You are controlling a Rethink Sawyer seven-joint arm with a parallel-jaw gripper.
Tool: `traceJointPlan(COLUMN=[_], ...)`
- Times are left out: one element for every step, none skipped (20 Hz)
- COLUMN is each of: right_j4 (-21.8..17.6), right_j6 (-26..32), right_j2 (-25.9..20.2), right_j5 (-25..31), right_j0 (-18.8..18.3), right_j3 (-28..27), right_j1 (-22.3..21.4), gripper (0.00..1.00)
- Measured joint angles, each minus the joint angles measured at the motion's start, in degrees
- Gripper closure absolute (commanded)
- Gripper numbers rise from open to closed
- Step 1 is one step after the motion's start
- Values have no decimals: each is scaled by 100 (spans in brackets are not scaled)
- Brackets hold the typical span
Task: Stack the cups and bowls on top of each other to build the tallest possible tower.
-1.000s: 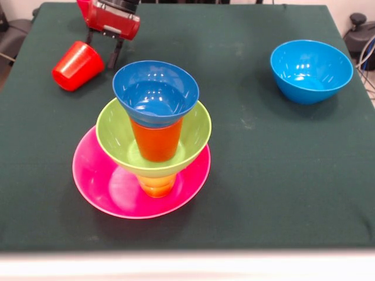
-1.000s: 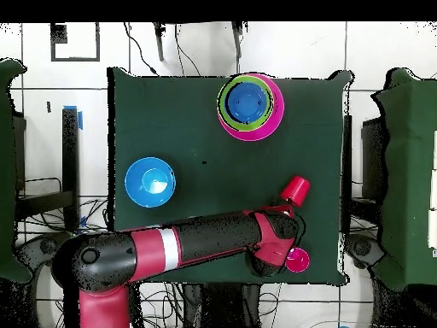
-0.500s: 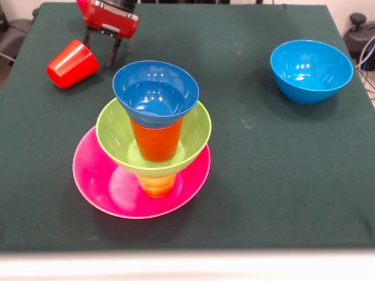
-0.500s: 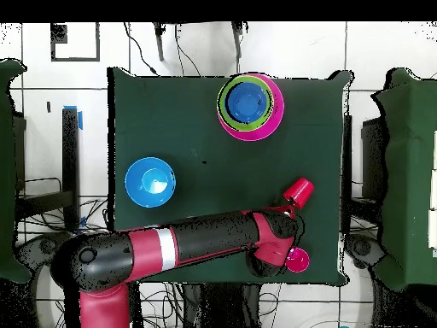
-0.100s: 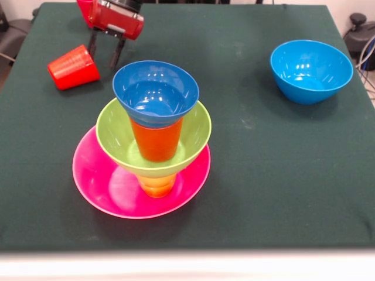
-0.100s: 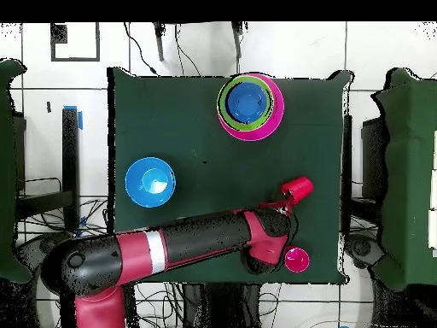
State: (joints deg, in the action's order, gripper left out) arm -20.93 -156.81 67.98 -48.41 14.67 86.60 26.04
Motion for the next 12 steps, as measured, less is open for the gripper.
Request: traceJointPlan(right_j4=[58, 144, 206, 260, 396, 530, 601, 625, 648, 678, 678, 678], right_j6=[0, 0, 0, 0, 0, 0, 0, 0, 0, 0, 0, 0], right_j2=[15, 36, 52, 69, 105, 145, 173, 186, 199, 235, 244, 257], right_j5=[0, 1, 1, 1, 2, 0, 0, 0, 1, 1, 1, 1], right_j0=[6, 9, 11, 11, 11, 11, 11, 11, 11, 11, 11, 11], right_j3=[3, 8, 10, 11, 20, 29, 30, 31, 32, 32, 32, 32], right_j1=[8, 23, 37, 53, 94, 142, 176, 191, 207, 248, 256, 266], gripper=[100, 100, 100, 100, 100, 100, 100, 100, 100, 100, 100, 100])
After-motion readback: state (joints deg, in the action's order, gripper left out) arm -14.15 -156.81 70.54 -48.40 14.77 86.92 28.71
